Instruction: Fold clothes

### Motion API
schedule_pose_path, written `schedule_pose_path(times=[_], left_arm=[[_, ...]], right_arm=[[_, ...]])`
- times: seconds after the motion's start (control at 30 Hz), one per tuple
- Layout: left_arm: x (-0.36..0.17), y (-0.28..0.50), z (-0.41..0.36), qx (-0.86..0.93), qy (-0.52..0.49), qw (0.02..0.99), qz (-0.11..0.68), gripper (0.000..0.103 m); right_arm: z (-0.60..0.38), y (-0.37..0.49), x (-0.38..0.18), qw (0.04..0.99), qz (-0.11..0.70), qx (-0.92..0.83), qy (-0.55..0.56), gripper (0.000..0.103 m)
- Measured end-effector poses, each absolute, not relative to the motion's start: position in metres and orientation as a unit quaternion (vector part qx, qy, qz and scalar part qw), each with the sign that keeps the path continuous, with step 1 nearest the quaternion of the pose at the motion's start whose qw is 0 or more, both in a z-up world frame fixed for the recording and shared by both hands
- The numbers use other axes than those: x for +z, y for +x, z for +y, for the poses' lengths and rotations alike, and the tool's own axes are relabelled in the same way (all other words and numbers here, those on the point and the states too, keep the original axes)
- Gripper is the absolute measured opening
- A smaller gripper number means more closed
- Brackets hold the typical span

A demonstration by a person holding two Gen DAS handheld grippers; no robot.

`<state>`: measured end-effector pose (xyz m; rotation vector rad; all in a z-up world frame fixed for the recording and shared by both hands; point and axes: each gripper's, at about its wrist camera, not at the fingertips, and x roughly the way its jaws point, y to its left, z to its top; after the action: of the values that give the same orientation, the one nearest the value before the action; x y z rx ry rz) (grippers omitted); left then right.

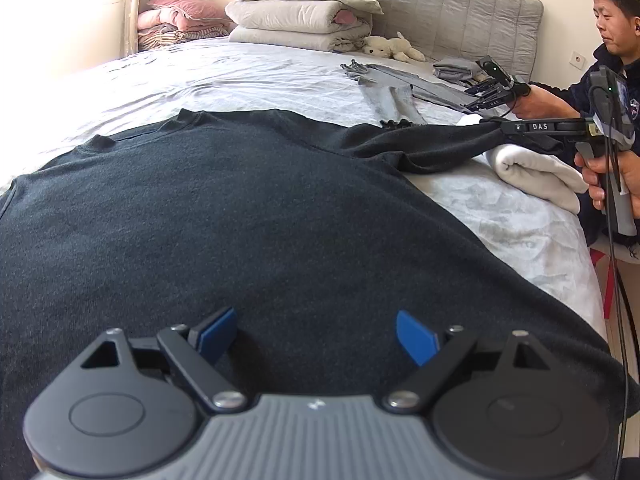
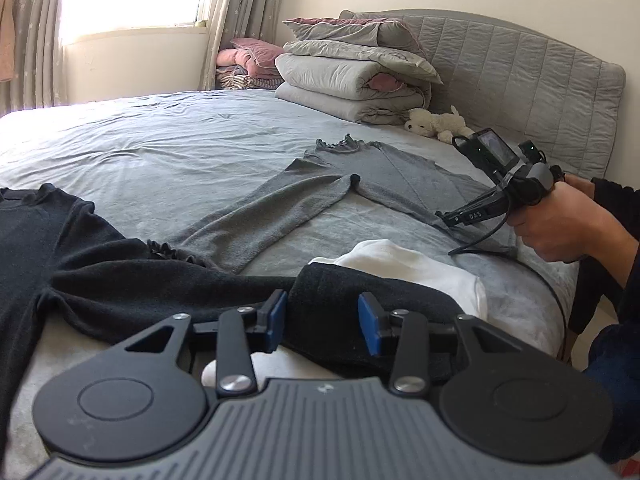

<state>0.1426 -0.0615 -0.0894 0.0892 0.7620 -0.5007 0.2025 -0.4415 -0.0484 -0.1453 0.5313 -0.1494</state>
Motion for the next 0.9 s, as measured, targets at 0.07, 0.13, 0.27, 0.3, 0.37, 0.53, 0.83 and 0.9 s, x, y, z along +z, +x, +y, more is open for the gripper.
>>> schedule_pose_path(times=[0.07, 0.13, 0.27, 0.3, 0.37, 0.53, 0.83, 0.9], left_arm=[[-0.089, 0.143, -0.060, -0.243, 0.043, 0.896, 0.368, 0.088], [-0.089, 0.144, -0.059, -0.242, 0.045, 0.896, 0.369, 0.088], [-0.088, 0.145, -0.060, -0.239, 0.046, 0.897, 0.369, 0.088], [-0.087, 0.145, -0.061, -0.239, 0.046, 0.897, 0.369, 0.088], [-0.086, 0.145, -0.063, -0.238, 0.045, 0.898, 0.368, 0.088], [-0.083, 0.143, -0.068, -0.244, 0.043, 0.897, 0.366, 0.088], [-0.079, 0.140, -0.074, -0.239, 0.048, 0.898, 0.366, 0.088], [-0.075, 0.134, -0.071, -0.237, 0.043, 0.900, 0.363, 0.088]], right_arm=[[-0.453, 0.199, -0.041, 0.958, 0.256, -0.104, -0.077, 0.008], [-0.470, 0.190, -0.028, 0.958, 0.240, -0.133, -0.078, 0.008], [-0.507, 0.178, 0.000, 0.954, 0.226, -0.180, -0.079, 0.008], [-0.515, 0.176, 0.004, 0.951, 0.226, -0.193, -0.085, 0.008], [-0.527, 0.174, 0.006, 0.942, 0.232, -0.219, -0.107, 0.008], [-0.544, 0.167, -0.006, 0.926, 0.256, -0.240, -0.142, 0.008], [-0.540, 0.162, -0.016, 0.920, 0.279, -0.225, -0.160, 0.043], [-0.532, 0.156, -0.012, 0.928, 0.265, -0.198, -0.172, 0.049]])
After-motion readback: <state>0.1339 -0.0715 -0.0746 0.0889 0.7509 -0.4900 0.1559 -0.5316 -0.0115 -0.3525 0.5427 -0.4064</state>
